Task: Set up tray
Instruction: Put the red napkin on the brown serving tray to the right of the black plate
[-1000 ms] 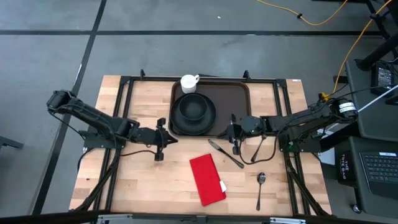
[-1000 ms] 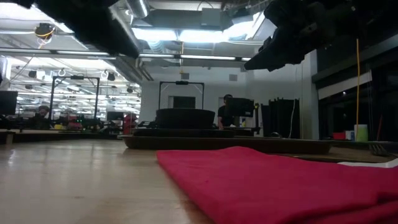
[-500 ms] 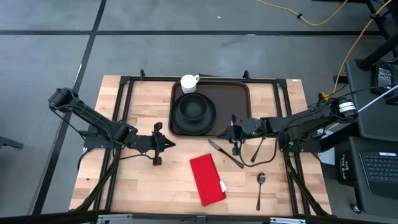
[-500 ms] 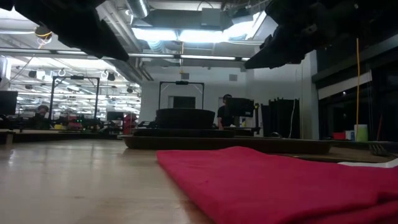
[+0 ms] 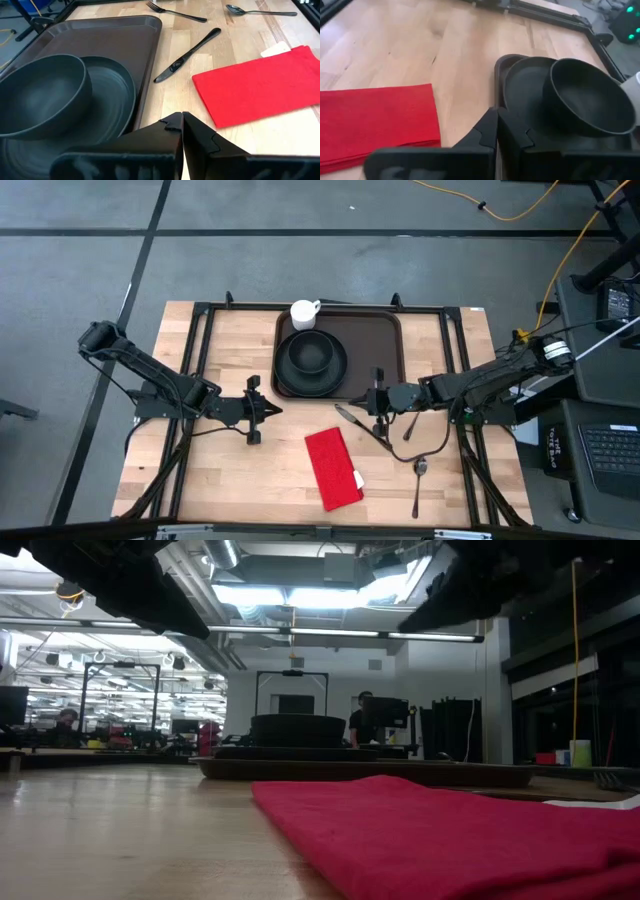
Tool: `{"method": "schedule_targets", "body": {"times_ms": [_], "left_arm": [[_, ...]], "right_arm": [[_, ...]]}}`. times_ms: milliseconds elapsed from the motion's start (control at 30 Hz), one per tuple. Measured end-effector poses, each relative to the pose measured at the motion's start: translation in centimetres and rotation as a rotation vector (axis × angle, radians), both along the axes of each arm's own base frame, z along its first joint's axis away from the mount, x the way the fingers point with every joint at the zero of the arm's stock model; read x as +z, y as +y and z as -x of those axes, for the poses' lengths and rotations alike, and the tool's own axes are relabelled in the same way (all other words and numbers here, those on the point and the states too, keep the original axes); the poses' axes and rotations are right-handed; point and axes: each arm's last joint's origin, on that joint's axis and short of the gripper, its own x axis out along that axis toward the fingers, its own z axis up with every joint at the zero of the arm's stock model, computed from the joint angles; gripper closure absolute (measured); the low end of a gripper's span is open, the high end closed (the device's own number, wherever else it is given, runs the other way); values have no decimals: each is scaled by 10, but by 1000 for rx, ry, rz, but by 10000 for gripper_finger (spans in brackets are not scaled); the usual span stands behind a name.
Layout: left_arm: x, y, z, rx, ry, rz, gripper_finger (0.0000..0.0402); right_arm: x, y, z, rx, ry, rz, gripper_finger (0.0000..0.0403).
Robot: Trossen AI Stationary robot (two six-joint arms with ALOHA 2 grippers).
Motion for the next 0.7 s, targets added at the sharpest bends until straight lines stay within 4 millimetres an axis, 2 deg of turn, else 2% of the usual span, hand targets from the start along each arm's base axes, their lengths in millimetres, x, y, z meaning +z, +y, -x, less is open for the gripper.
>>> {"method": "schedule_targets", "body": {"times_ms": [133, 333, 500, 700], "left_arm": [[0, 1, 0, -2, 2, -52, 400], [0, 0, 0, -13, 5, -57, 397], [0, 0, 0, -12, 5, -56, 400], [0, 0, 0, -15, 5, -56, 396]], "right_arm": [[16, 15, -1, 31, 30, -16, 395], [38, 50, 10, -9, 66, 28, 397], [40, 84, 15, 24, 113, 44, 394], [37, 119, 10, 90, 201, 39, 392]]}}
